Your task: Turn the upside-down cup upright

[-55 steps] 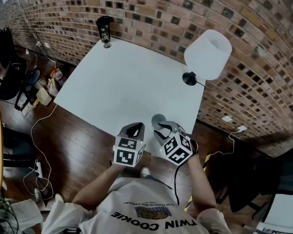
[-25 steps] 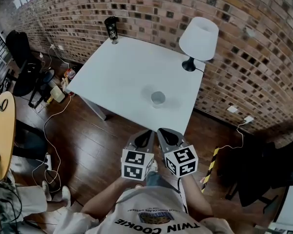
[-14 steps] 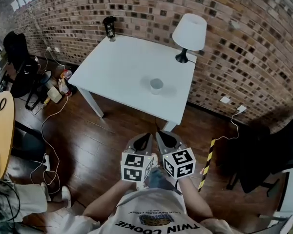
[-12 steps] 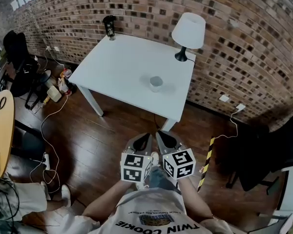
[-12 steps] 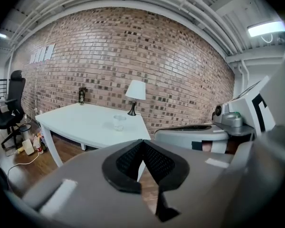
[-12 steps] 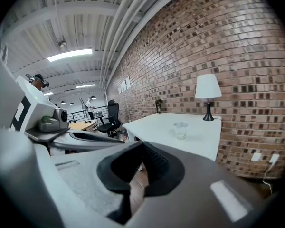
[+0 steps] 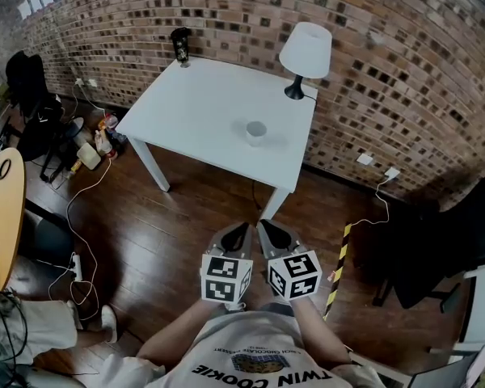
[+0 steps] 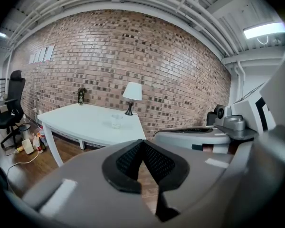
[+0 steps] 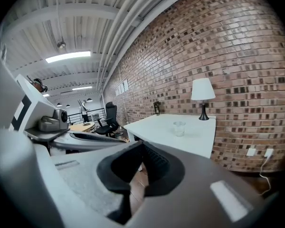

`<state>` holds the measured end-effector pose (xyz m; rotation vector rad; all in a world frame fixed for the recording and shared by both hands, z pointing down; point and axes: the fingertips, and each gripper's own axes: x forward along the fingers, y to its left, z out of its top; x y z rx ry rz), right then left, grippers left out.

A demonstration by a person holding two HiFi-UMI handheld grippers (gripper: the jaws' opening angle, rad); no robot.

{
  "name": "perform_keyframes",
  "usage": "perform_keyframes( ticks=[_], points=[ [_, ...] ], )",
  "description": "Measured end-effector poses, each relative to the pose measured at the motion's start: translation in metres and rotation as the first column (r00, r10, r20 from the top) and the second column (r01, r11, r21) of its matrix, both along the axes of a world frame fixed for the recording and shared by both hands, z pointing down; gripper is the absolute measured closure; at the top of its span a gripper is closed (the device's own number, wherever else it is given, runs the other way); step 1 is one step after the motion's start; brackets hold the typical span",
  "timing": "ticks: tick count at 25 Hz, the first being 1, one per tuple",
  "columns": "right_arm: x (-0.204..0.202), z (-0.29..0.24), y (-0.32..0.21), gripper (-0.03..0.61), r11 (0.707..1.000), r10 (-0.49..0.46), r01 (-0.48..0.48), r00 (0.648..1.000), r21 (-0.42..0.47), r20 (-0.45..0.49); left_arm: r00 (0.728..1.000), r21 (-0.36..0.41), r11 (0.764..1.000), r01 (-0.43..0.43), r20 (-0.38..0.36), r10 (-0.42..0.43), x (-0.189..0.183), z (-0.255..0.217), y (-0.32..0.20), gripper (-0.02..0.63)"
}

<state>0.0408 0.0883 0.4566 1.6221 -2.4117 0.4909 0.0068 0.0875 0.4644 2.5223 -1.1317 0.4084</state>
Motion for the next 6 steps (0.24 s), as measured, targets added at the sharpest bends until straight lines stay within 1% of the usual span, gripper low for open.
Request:
perform_keyframes(
  ticks=[6],
  points=[
    [-0.003,-0.0032,0.0051,0.575,1.0,0.016,-0.016,1.0,0.0,0.009,1.0,0.002,1.0,-0.003,0.001,0.003,-0.0045,-0.0027,0.0073,0.611]
  ],
)
